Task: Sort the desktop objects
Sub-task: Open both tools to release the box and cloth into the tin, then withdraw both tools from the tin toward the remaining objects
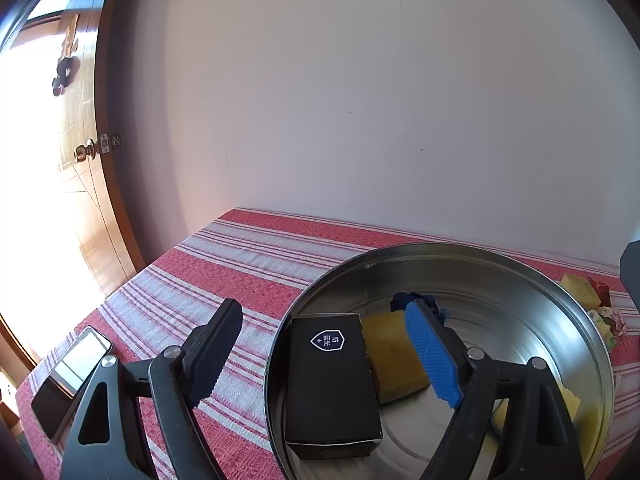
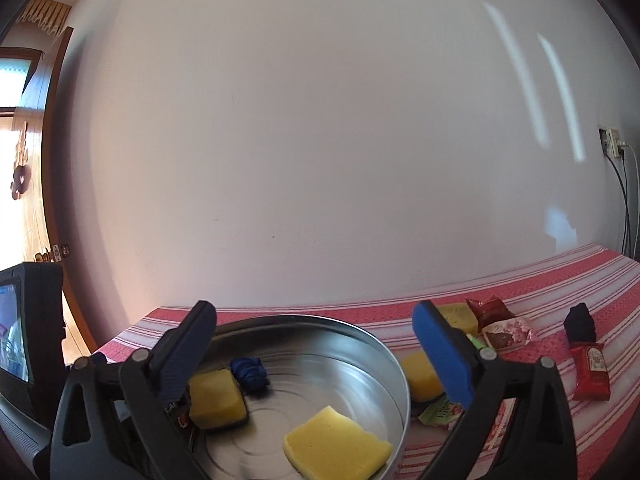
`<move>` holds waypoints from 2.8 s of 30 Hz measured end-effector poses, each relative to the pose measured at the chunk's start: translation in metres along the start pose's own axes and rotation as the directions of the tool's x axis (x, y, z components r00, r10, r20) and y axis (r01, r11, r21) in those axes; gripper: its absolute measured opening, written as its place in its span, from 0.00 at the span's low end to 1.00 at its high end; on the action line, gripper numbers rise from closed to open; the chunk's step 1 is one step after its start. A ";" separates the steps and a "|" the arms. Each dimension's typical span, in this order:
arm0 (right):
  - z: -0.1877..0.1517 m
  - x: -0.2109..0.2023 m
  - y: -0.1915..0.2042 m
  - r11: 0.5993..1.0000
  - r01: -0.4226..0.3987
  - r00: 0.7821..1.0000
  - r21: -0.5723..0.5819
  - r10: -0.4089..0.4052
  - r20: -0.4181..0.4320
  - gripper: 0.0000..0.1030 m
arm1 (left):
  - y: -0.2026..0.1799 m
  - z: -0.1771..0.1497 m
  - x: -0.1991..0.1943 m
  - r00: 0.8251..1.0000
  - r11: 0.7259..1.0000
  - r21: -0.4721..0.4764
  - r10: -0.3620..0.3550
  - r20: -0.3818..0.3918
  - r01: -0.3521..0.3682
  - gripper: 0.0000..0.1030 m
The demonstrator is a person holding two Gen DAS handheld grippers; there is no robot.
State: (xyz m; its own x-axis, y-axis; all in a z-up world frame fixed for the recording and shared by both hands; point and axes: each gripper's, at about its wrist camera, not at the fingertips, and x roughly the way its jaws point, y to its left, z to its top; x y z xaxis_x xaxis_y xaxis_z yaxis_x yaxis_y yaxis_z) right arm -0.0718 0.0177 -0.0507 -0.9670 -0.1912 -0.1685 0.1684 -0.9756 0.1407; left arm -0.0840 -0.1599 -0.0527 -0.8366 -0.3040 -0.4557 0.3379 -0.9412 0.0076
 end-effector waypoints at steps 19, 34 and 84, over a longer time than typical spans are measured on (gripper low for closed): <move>-0.001 -0.030 -0.030 0.994 0.109 0.993 -0.013 -0.108 0.043 1.00 | -0.009 -0.018 -0.016 0.998 0.999 -0.012 -0.032 0.046 0.033 0.83; -0.006 -0.039 -0.045 0.991 0.126 0.992 -0.036 -0.125 0.020 1.00 | -0.031 -0.028 -0.038 0.995 0.999 0.025 -0.044 0.091 0.042 0.83; 0.007 -0.085 -0.257 0.838 0.535 0.840 0.104 -0.515 -0.171 1.00 | -0.232 -0.069 -0.095 0.937 0.886 0.322 -0.349 -0.011 0.333 0.83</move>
State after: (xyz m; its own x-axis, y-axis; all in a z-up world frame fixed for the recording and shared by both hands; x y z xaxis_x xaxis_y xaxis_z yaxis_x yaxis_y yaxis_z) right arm -0.0340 0.2855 -0.0653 -0.8663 0.3233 -0.3808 -0.3960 -0.9091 0.1291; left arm -0.0534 0.0972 -0.0724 -0.8972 0.0448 -0.4394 -0.1185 -0.9828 0.1418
